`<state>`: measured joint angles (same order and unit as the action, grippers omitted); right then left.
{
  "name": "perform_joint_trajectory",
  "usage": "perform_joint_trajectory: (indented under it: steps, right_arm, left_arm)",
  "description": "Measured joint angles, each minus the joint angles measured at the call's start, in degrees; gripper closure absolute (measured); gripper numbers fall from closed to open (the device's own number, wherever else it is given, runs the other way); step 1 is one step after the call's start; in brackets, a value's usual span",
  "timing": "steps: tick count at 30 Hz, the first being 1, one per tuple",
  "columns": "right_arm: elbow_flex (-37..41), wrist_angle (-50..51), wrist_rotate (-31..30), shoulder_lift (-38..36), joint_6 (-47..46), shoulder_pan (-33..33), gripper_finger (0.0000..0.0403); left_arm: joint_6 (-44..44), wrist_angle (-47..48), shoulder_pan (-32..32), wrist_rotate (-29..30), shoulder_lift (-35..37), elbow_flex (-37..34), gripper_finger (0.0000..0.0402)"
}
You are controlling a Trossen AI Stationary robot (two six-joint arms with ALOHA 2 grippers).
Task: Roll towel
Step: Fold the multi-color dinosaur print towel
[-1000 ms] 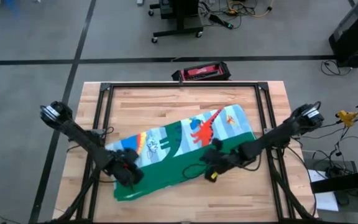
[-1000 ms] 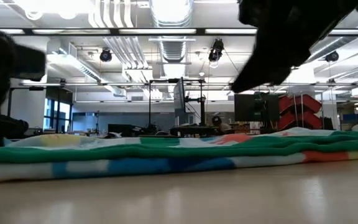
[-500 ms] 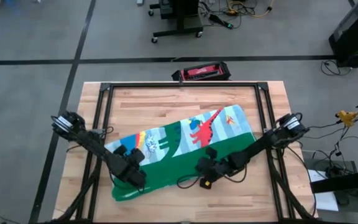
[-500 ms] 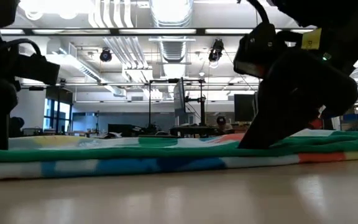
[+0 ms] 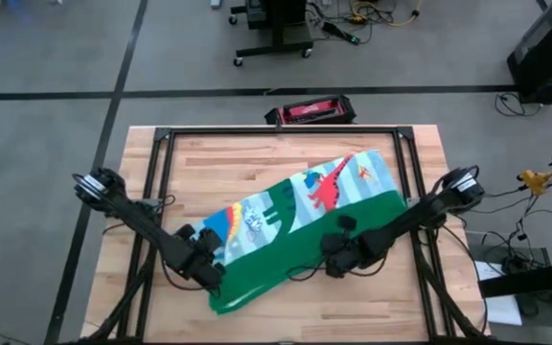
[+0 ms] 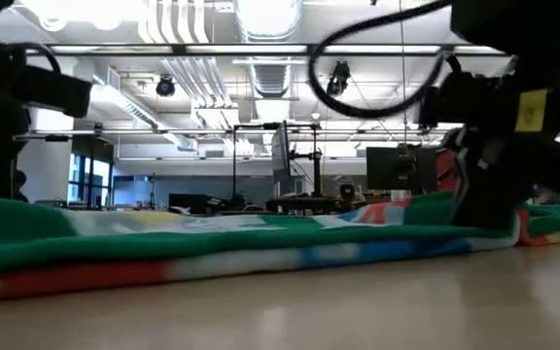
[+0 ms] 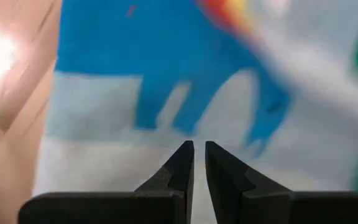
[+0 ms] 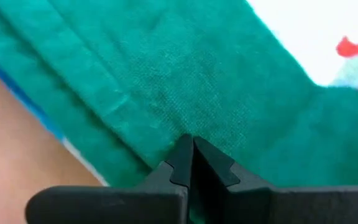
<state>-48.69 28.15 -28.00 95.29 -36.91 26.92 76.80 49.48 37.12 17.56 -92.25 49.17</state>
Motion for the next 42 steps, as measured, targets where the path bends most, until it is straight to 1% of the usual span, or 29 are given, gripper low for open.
perform_joint_trajectory:
  steps: [2,4,8,12,15,17,22,26,28,31,34,36,38,42]
  right_arm:
    - [-0.22,-4.86,-1.05,-2.14,0.56,0.41,0.0403]
    - [-0.24,-11.86,-1.19,-3.06,3.16,0.63,0.0403]
    - [-0.35,-31.51,1.19,-1.42,11.81,0.2,0.0403]
    - [-0.43,-50.61,5.22,5.32,17.79,-1.27,0.0403]
    - [-3.1,-60.67,7.49,12.54,19.18,-1.98,0.0403]
    - [-6.92,-61.91,7.48,17.63,19.58,-2.15,0.0403]
    - [-20.31,-60.13,7.65,30.27,21.06,-2.32,0.0403]
    - [-29.7,-51.3,7.4,36.87,19.79,-2.45,0.0403]
    - [-33.24,-46.48,7.21,38.39,18.63,-2.22,0.0403]
    - [-36.12,-42.51,6.89,39.92,18.45,-1.27,0.0403]
    - [-36.54,-41.78,7.41,40.15,17.81,-0.42,0.0403]
    - [-36.49,-41.51,8.17,39.99,17.41,-0.17,0.0403]
    - [-36.43,-41.31,8.83,39.82,17.42,-0.2,0.0403]
    - [-36.33,-41.26,9.34,39.54,17.4,-0.44,0.0403]
  left_arm:
    - [-0.22,-2.32,-0.03,0.01,-0.33,-1.8,0.0378]
    - [0.42,-3.31,-0.05,0.45,-0.09,-3.03,0.0378]
    - [1.79,-3.46,-0.09,0.63,0.46,-3.96,0.0378]
    - [1.74,-3.43,-0.13,-0.09,1.5,-4.19,0.0378]
    - [1.36,-2.78,-0.15,-0.59,2.02,-4.24,0.0378]
    - [1.31,-1.44,-0.13,-0.74,2.1,-4.33,0.0378]
    - [2.27,-0.18,-0.11,-0.54,2.26,-5.57,0.0378]
    - [2.03,-0.21,0.0,-0.54,2.31,-5.79,0.0378]
    - [0.85,0.77,0.07,-1.02,2.4,-5.85,0.0378]
    - [0.34,5.21,0.17,-2.46,2.4,-5.91,0.0378]
    - [0.2,13.42,0.2,-5.96,2.4,-6.16,0.0378]
    - [0.22,17.14,0.21,-8.19,2.74,-6.14,0.0378]
    - [0.33,18.27,0.2,-9.39,3.56,-6.14,0.0378]
    - [0.63,15.3,0.2,-9.51,5.43,-5.12,0.0378]
